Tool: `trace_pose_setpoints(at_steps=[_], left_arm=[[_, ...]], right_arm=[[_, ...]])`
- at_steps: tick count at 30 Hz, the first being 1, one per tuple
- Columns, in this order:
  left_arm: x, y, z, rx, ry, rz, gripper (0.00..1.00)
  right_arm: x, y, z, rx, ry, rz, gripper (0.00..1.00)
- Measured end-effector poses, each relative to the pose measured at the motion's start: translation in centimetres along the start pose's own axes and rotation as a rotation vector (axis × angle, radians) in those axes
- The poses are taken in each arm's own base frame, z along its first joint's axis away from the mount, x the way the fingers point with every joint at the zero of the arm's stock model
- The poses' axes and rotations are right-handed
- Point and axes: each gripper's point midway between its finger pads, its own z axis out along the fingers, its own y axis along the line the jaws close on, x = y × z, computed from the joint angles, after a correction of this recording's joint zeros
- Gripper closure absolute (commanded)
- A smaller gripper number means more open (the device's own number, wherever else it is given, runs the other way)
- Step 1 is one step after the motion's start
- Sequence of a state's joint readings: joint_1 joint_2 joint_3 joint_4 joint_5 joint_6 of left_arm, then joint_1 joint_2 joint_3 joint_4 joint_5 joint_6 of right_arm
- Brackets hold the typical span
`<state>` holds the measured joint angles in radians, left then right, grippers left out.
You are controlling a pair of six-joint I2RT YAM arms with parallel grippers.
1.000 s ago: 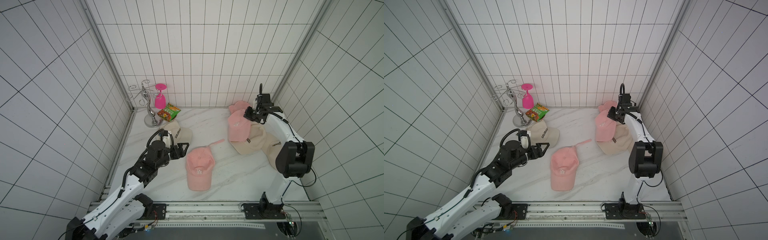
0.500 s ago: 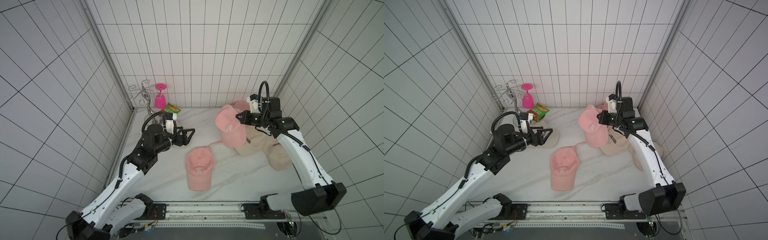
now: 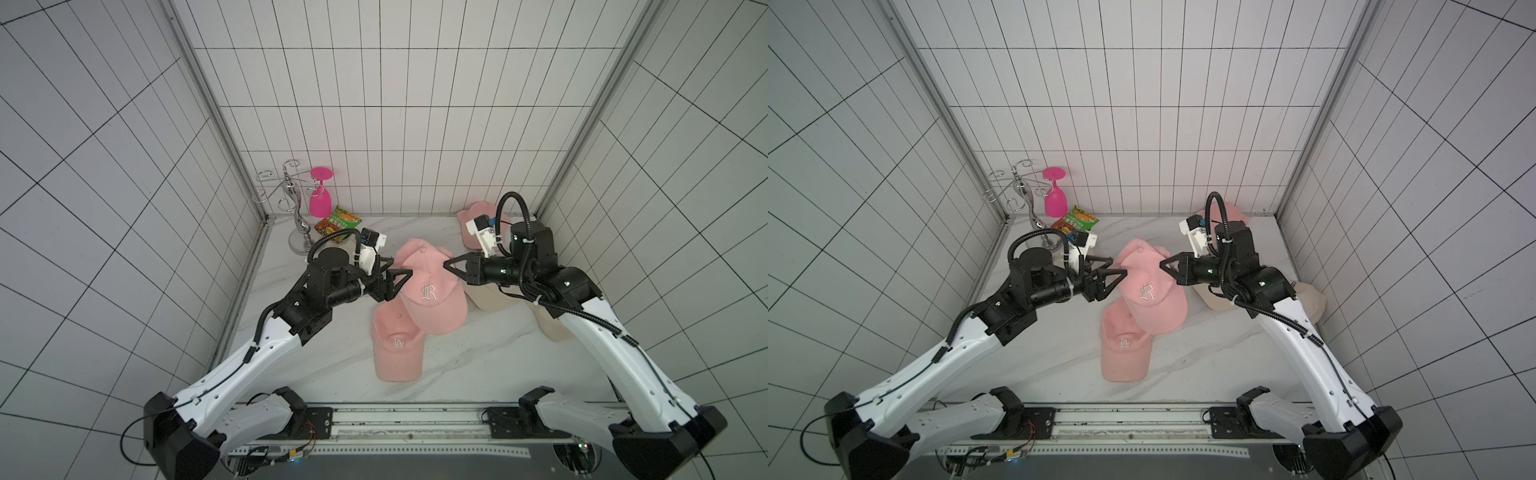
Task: Stack the baseball caps by color
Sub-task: Place the baseball cap on the baseball cap.
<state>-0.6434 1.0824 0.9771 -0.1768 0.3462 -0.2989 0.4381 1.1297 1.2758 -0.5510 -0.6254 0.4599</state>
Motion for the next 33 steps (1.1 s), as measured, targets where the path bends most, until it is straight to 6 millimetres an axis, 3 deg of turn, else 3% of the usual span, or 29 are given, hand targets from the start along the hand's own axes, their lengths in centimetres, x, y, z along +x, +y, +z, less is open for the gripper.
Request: trace_pose_setpoints(at_steps=[2,7,10,14,19,24,28,33], left_arm=[[0.7,0.5,0.2,-0.015,0.006,-0.009,0.62],[2.4,0.6,0.6,0.014,0.029,-0.045,0.81],[3.4,0.6,0.8,0.034,0.040,-0.060,1.00],[4.1,1.1,0.8,0.016,0.051,-0.092,1.00],[3.1,1.2,-1.1,-0.006,0.042,-0.158,1.00],[2.2,0.1,-2.7,-0.002,0.089,-0.215,1.00],[3.5,0.3,-2.9,-0.037,0.178,-0.264,1.00],[6.6,2.4,-2.7,-0.131,0.267,-0.304,1.00]], right_arm=[[-0.1,0.6,-0.1,-0.017,-0.011,0.007,1.00],[0.0,1.4,-0.1,-0.043,-0.024,0.022,1.00],[0.3,1.0,0.1,-0.032,-0.023,0.039,1.00],[0.7,0.3,0.5,-0.010,-0.017,0.067,1.00],[1.7,0.0,0.5,-0.005,-0.017,0.084,1.00],[3.3,-0.1,0.1,0.002,-0.034,0.098,1.00],[5.2,-1.2,0.7,0.034,-0.031,0.132,1.00],[7.7,-3.1,2.6,0.065,-0.004,0.177,1.00]])
